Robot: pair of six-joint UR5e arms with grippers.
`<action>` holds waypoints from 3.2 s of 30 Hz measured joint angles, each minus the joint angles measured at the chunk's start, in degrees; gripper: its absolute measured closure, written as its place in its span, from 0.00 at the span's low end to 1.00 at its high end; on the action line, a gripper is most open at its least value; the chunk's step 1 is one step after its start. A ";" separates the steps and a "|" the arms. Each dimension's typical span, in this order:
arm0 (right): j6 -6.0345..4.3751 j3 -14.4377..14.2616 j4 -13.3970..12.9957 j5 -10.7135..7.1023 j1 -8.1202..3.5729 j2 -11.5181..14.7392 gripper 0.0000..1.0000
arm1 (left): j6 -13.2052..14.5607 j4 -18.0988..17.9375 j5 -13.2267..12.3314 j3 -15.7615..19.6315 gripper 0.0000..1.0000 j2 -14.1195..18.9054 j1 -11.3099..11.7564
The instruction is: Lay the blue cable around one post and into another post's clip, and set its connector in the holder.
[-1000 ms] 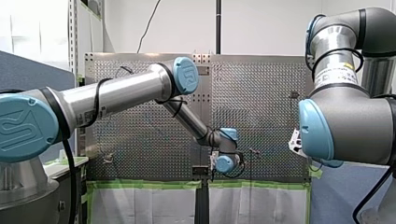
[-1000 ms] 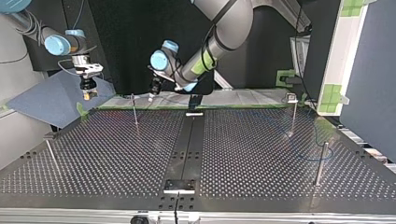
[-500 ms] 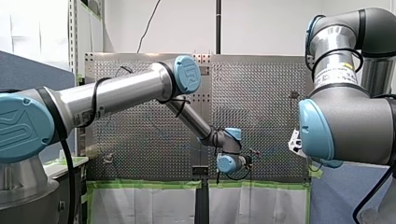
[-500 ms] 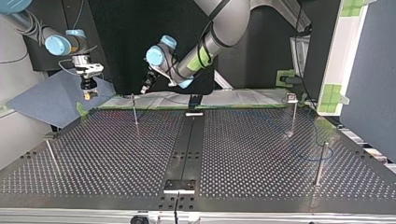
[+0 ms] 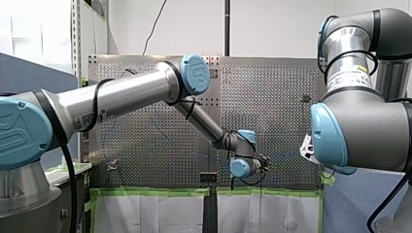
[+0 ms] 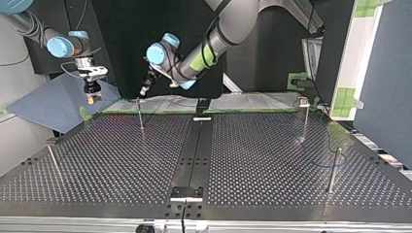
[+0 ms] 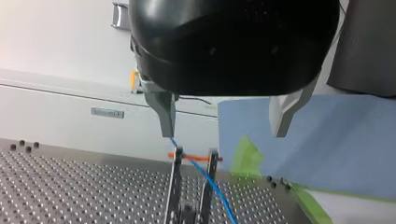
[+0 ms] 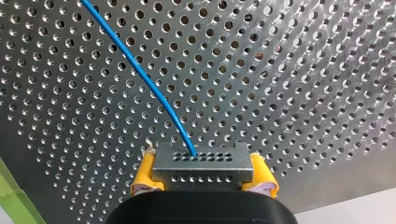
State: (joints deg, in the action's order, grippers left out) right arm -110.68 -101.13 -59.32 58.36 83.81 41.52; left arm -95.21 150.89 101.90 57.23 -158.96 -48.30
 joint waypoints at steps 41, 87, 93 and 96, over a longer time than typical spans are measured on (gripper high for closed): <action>-0.17 0.00 0.33 -0.08 -0.01 -0.01 1.00 | -2.42 1.19 4.32 -1.07 0.00 -0.04 -1.54; -0.21 0.00 0.31 -0.16 0.00 -0.03 1.00 | -2.69 1.96 6.25 -0.90 0.00 -0.04 -1.13; -0.24 0.00 0.32 -0.17 0.00 -0.03 1.00 | -2.69 1.96 6.25 -0.90 0.00 -0.01 -1.05; -0.24 0.00 0.31 -0.17 0.00 -0.03 1.00 | -2.69 1.96 6.25 -0.89 0.00 -0.02 -1.04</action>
State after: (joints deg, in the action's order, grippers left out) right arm -110.92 -101.12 -59.01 58.19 83.81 41.49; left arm -97.91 152.85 108.15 56.33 -158.98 -49.34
